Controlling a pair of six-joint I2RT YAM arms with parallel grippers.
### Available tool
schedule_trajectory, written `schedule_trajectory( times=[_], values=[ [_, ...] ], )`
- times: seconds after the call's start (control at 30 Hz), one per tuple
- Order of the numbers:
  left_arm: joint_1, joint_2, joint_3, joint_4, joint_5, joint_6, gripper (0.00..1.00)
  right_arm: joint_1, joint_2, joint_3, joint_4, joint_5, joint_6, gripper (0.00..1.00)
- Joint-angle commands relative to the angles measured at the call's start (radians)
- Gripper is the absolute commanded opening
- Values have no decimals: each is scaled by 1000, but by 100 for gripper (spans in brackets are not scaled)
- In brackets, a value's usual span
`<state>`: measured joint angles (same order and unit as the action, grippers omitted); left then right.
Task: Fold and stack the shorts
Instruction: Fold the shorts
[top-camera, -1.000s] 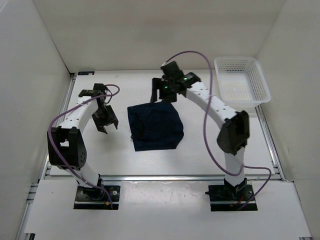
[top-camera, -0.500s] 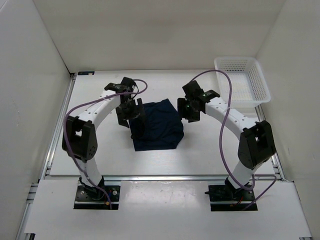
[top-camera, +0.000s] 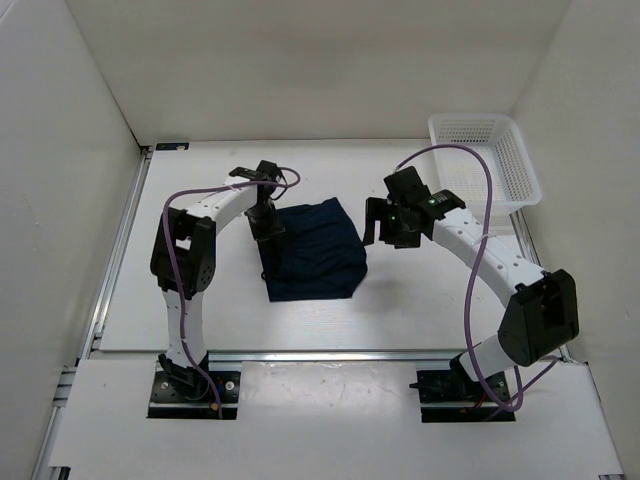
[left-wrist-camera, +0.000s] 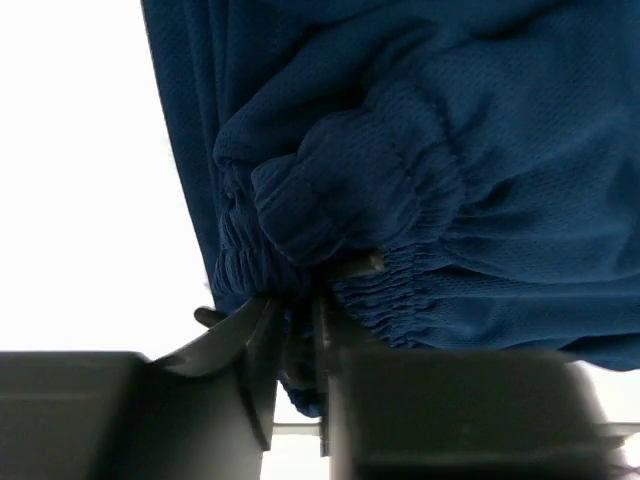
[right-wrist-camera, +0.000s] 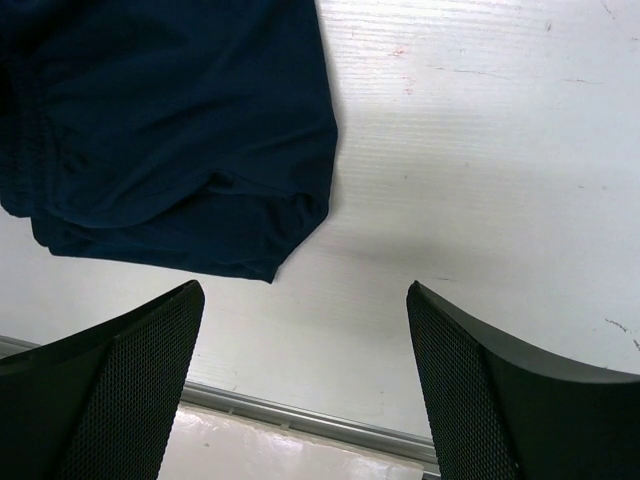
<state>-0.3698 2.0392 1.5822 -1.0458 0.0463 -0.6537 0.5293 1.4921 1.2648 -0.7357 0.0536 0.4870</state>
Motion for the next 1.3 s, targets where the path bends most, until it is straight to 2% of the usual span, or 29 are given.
schedule_trajectory(
  times=[0.0,0.03,0.07,0.4,0.57,0.6,0.63,0.67,0.8,0.9,1.0,1.1,1.2,1.23,1.27],
  values=[
    [-6,-34,42,21,-34,-1,27,-6,-24,-5,-5,12,-16,87],
    [-15,-43,54,21,-43,-1,16,-15,-33,-5,-5,12,-16,87],
    [-15,-43,65,7,-43,-1,11,-15,-33,-5,-5,21,-25,87],
    [-26,-155,171,-111,-85,31,11,-34,-42,4,-34,32,-44,87],
    [-6,-100,171,-111,-75,51,11,-34,-43,-5,-44,52,-53,87],
    [-6,-87,171,-111,-109,51,15,-34,-55,-5,-53,52,-53,87],
    [-6,-55,171,-111,-132,61,24,-34,-55,-5,-53,61,-53,87],
    [-6,-39,162,-111,-147,62,47,-34,-64,-5,-53,61,-53,87],
    [-6,-56,142,-123,-180,62,98,-34,-115,-25,-73,118,-44,92],
    [3,-135,169,-135,-180,62,99,-45,-170,-48,-73,164,-31,95],
    [14,-235,218,-160,-190,62,99,-45,-254,-76,-73,293,24,99],
    [23,-374,219,-169,-246,62,99,-45,-370,-123,-73,464,53,99],
    [23,-554,162,-157,-301,62,99,-54,-489,-172,-73,595,93,99],
    [23,-607,100,-139,-324,74,99,-54,-539,-191,-86,679,105,99],
    [14,-719,61,-88,-336,74,99,-54,-562,-191,-97,719,117,99]
  ],
)
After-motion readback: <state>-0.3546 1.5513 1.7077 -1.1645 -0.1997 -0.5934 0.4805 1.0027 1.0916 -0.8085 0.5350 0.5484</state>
